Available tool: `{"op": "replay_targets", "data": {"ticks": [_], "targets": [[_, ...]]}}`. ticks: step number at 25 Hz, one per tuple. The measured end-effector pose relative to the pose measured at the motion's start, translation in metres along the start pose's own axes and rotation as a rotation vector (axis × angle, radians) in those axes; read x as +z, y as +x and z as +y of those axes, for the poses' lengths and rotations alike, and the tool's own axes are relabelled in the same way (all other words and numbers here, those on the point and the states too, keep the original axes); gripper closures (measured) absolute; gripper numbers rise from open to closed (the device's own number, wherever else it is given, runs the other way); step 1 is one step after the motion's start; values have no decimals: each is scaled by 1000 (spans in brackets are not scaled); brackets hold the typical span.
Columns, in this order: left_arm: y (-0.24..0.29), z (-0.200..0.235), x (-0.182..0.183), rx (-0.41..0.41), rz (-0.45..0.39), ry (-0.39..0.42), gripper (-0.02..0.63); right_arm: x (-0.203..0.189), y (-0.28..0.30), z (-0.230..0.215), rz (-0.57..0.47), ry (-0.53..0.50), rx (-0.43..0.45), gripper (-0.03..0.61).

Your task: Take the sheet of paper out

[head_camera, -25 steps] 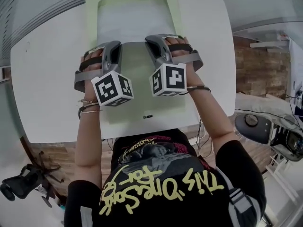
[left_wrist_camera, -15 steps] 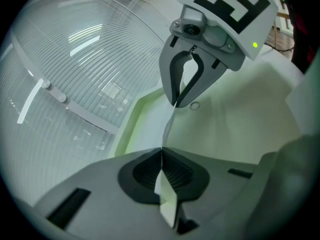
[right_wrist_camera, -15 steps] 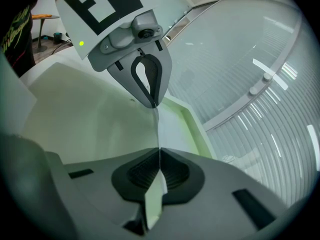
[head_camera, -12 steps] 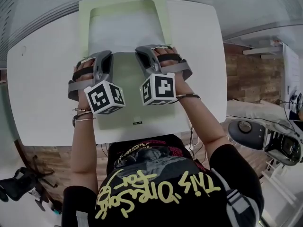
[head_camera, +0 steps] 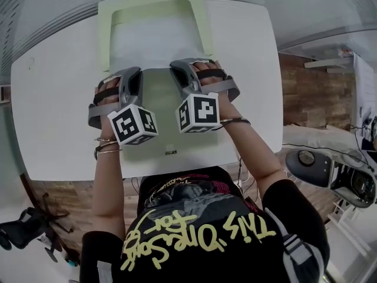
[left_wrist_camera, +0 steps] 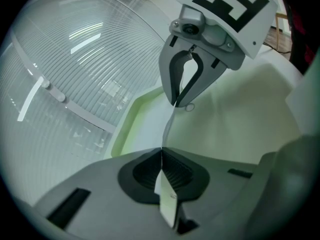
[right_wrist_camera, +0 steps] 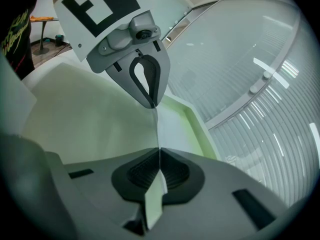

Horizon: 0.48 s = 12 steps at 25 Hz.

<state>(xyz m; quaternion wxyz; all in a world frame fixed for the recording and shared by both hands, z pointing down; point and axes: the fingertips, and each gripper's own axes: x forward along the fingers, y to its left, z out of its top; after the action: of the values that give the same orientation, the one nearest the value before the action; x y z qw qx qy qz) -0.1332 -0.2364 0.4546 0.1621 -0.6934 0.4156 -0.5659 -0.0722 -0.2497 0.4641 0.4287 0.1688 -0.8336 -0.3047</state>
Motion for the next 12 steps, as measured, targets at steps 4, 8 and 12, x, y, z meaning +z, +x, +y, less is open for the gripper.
{"op": "replay_targets", "data": {"ticks": [4,8,12], "targets": [[-1,-2,1,1,-7,0,606,-1,-1,2,5,4,-3,569],[-5,-4,3,0,-16,3,606,-1,-5,5,13,8,-6,569],[-9,-9,6,-1,-22,6,606,-3,-11,10,17,12,-10,569]]}}
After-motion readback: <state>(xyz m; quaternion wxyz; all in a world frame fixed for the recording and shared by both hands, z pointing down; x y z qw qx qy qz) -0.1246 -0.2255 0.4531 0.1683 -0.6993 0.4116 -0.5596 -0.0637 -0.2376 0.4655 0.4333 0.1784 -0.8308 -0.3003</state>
